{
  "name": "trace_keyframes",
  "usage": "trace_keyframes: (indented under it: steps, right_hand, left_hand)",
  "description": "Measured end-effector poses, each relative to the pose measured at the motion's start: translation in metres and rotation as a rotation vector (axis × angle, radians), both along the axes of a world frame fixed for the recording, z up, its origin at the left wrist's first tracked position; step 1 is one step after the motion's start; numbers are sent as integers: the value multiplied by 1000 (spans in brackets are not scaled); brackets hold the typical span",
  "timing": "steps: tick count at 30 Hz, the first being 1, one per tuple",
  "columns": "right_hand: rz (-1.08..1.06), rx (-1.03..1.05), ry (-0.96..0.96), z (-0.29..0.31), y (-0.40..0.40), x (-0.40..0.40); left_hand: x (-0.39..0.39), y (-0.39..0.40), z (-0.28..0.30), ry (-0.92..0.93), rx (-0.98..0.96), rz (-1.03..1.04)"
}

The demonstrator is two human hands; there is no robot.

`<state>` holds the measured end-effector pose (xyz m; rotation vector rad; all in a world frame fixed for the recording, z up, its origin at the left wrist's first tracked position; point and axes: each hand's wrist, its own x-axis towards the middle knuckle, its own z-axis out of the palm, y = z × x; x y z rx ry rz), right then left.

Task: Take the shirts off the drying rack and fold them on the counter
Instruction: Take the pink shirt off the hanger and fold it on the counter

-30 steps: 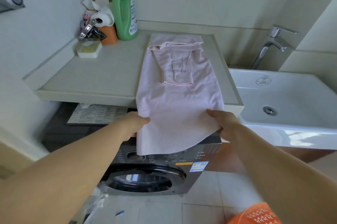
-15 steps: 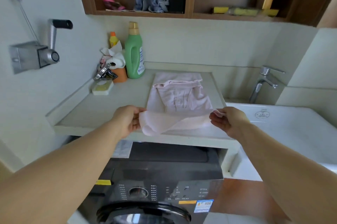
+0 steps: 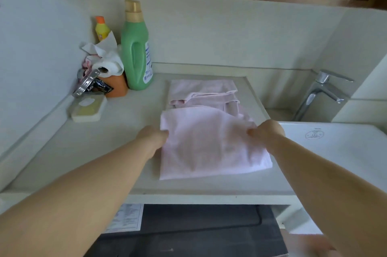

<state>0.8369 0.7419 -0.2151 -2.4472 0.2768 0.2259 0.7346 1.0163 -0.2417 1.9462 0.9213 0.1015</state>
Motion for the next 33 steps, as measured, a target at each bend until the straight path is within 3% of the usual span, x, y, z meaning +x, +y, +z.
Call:
trace_keyframes:
  steps: [2, 9, 14, 20, 23, 25, 26, 27, 29, 33]
  right_hand:
    - [4, -120, 81, -13, -5, -1]
    - [53, -139, 190, -6, -12, -6]
    - [171, -317, 105, -4, -12, -24]
    - [223, -578, 86, -11, -26, -48]
    - [216, -504, -101, -10, -25, -39]
    - [344, -362, -387, -14, -13, -34]
    - [506, -308, -441, -16, -5, -36]
    - [685, -326, -409, -20, 3, -39]
    - [880, -473, -199, -39, 8, -41]
    - [780, -576, -59, -56, -6, -32]
  left_hand:
    - [7, 2, -7, 86, 79, -75]
    - [11, -2, 3, 199, 265, -279]
    - [-14, -28, -2, 234, 428, -344]
    - [-32, -43, -7, 318, 525, -232]
    - [-33, -54, 4, 316, 638, -159]
    - [-24, -66, 7, 128, 807, -279]
    - [-18, -73, 5, 63, 847, -405]
    - [-13, -79, 1, 89, 842, -532]
    - [-6, -83, -16, 333, 749, -651]
    - [-9, -65, -25, 484, 676, -625]
